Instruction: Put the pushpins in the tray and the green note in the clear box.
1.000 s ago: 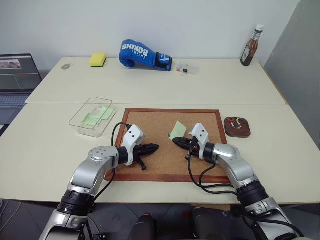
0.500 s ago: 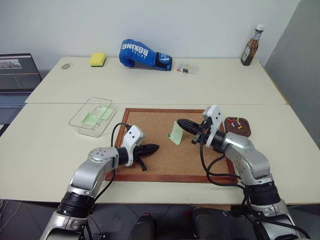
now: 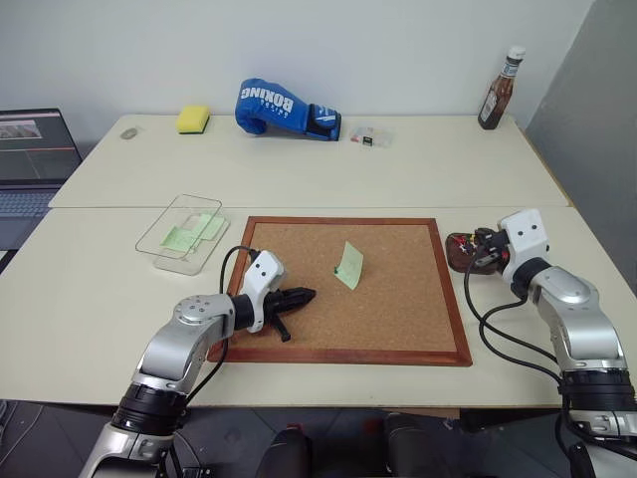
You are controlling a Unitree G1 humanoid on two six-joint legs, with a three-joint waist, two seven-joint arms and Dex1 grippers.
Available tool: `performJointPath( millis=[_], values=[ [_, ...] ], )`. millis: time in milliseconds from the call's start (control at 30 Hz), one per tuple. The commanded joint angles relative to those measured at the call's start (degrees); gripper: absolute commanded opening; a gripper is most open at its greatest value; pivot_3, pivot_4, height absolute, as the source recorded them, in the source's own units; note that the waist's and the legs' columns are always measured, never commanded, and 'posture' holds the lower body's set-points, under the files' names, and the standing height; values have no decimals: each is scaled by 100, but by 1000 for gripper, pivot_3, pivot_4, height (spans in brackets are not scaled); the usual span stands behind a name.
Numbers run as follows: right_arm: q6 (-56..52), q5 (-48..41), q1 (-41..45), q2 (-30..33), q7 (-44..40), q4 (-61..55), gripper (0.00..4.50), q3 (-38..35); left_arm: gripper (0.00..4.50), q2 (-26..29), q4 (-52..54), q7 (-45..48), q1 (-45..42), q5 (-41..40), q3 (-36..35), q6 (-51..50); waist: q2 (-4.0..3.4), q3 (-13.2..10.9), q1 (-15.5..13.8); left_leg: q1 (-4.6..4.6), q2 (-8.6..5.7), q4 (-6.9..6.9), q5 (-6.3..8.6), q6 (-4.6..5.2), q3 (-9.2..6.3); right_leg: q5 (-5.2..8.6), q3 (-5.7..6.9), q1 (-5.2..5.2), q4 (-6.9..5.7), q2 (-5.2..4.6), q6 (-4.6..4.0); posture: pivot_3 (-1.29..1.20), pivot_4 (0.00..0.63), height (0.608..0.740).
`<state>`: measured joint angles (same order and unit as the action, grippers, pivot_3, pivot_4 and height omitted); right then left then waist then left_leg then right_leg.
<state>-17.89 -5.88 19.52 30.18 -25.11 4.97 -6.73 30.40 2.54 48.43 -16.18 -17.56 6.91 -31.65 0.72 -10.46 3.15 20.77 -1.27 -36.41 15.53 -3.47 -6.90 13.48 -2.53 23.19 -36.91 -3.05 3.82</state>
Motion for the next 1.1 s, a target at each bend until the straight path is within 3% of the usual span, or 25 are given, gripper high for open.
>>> performJointPath(
  millis=[33,233,967,1100],
  values=[
    [20,-188,102,-165,-164,-13,43,39,0,92,-303,39,134,196,215,-126,0,0,-1,0,0,0,0,0,0,0,0,0,1,0,0,0,150,740],
    [313,249,126,-32,-29,405,43,214,0,129,-230,37,203,202,177,-127,0,0,-12,3,-2,1,0,0,-3,0,0,0,4,0,0,0,150,740],
    [1034,813,156,162,204,652,4304,270,0,129,-190,-29,223,197,169,-74,0,0,5,3,-1,3,0,0,-2,1,0,1,2,0,-1,0,150,740],
    [1133,716,137,109,170,541,4476,193,0,135,-186,-21,224,191,164,-80,0,0,5,2,-1,3,0,0,-2,1,0,1,2,0,-1,0,150,740]
  ],
)
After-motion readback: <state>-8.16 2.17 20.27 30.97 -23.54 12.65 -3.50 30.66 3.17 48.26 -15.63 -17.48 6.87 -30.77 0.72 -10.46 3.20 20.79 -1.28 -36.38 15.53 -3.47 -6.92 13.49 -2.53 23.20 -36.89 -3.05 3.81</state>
